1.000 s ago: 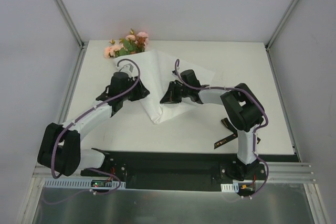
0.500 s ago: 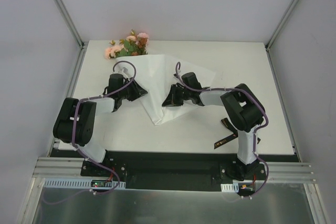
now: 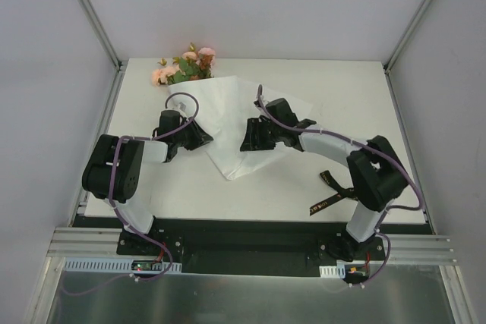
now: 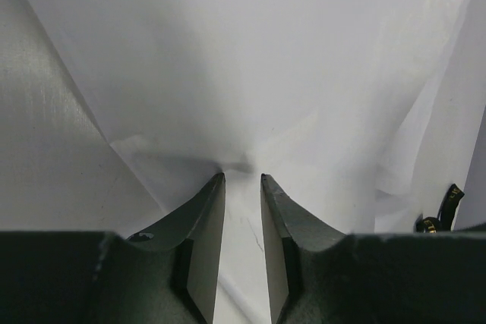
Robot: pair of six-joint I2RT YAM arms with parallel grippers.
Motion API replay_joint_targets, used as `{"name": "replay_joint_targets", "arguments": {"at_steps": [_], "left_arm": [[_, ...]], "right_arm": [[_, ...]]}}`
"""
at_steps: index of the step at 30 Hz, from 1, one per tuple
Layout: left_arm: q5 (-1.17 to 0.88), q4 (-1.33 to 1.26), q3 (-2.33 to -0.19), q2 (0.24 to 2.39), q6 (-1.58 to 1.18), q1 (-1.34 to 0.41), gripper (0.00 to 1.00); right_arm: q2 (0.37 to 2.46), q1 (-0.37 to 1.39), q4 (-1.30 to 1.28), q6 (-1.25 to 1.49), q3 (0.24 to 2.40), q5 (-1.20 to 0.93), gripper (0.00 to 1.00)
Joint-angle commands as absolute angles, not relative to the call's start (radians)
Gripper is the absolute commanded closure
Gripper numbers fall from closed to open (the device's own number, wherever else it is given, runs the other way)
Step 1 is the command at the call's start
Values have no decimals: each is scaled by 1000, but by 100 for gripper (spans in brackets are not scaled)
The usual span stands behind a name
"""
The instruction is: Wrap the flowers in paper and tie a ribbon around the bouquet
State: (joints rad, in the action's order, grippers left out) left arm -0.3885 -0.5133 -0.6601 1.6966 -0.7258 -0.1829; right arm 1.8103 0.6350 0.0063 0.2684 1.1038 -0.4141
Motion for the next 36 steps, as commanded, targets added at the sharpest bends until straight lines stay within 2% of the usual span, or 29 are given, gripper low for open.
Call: {"name": "replay_joint_targets", "arguments": {"at_steps": [1, 6, 9, 10, 16, 21, 24, 29, 32, 36], "left_arm": [[-419, -548, -650, 1703, -718, -175, 75], [-423, -537, -655, 1690, -709, -175, 75], [-428, -534, -655, 1687, -704, -175, 75], [-428, -532, -657, 1689, -701, -175, 75], [-454, -528, -670, 1683, -710, -173, 75], [-528, -537, -677, 1648, -801, -112, 72], [-505, -543, -658, 1629, -865, -57, 71], [-486, -520, -724, 1707, -911, -8, 84], [-489, -532, -762, 1776, -940, -6, 87], [-462, -499, -819, 1848, -974, 28, 97]], "right_arm": [[1657, 725, -178, 118, 1189, -264, 45], [1843, 795, -65, 195, 1265, -414, 46], [1923, 795, 20, 232, 1295, -478, 59], [1968, 795, 24, 236, 1304, -494, 68], [2009, 796, 127, 287, 1207, -500, 83], [2011, 796, 192, 331, 1138, -488, 86], [2022, 795, 201, 345, 1131, -492, 87], [2010, 796, 212, 354, 1129, -495, 88], [2002, 796, 203, 354, 1131, -497, 88], [2008, 801, 202, 357, 1128, -499, 92]]}}
